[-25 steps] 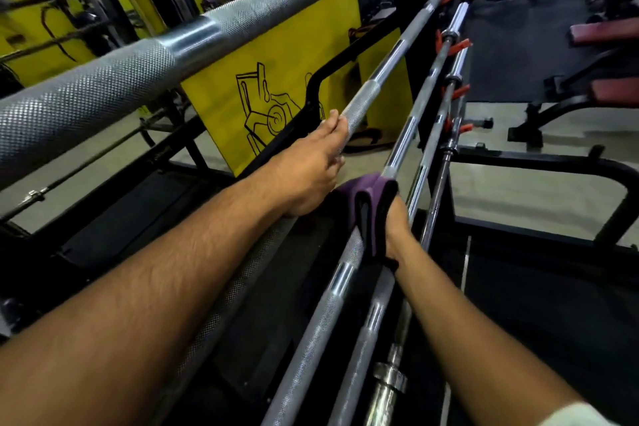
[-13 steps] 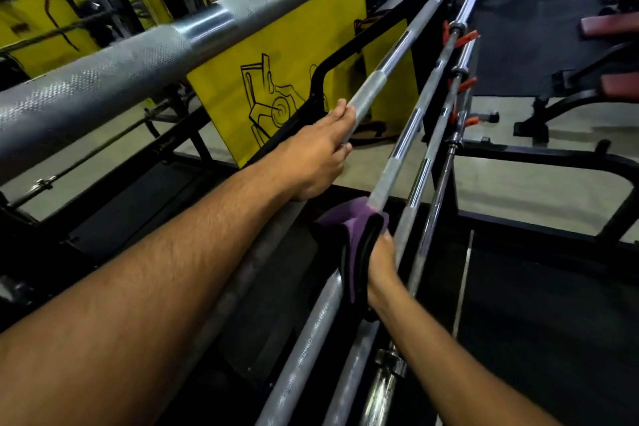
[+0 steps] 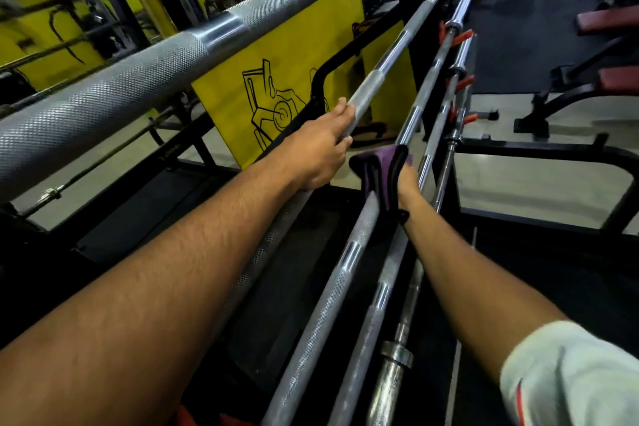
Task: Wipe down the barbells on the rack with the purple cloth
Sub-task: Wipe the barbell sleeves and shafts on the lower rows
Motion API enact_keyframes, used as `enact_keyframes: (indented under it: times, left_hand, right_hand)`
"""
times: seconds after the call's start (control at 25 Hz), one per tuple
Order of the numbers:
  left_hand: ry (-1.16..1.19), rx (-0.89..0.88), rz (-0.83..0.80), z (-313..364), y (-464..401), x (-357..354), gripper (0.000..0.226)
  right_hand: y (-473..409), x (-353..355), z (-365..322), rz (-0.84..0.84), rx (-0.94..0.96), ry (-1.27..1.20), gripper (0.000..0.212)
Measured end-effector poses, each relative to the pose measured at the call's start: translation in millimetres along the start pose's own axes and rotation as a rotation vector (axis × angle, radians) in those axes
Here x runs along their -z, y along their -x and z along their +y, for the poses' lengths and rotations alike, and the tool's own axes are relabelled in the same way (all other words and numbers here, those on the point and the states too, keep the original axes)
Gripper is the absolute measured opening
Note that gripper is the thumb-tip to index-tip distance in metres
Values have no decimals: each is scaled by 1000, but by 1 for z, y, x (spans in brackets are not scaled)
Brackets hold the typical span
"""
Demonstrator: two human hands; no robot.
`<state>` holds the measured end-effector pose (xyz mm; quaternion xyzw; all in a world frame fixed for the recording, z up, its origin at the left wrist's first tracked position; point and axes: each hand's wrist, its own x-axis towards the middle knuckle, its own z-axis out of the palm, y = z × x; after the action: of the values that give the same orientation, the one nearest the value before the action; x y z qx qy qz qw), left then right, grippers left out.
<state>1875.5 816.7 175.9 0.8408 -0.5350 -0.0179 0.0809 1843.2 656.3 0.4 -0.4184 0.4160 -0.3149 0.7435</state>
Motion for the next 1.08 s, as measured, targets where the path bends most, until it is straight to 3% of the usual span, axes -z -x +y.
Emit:
enact_keyframes:
  times: [0.2, 0.32, 0.48, 0.64, 0.88, 1.04, 1.08]
  left_hand:
    - [-119, 4, 30, 16, 13, 5, 57]
    - [-222, 14, 66, 31, 31, 18, 53]
    - [-407, -103, -81, 31, 93, 13, 60]
    - [-325, -146, -149, 9, 166, 18, 67]
    - [-181, -109, -158, -11, 242, 20, 75]
    - [-152, -101, -158, -14, 237, 16, 78]
    - [-147, -97, -160, -15, 235, 16, 77]
  right_hand:
    - [81, 13, 64, -151, 10, 1, 21]
    - [99, 32, 65, -281, 25, 11, 27]
    - [132, 59, 79, -219, -51, -171, 25]
    - [148, 45, 95, -158, -162, -245, 53]
    - [153, 5, 80, -146, -247, -352, 36]
    - [224, 4, 137, -233, -352, -356, 47]
    - [235, 2, 155, -256, -376, -326, 61]
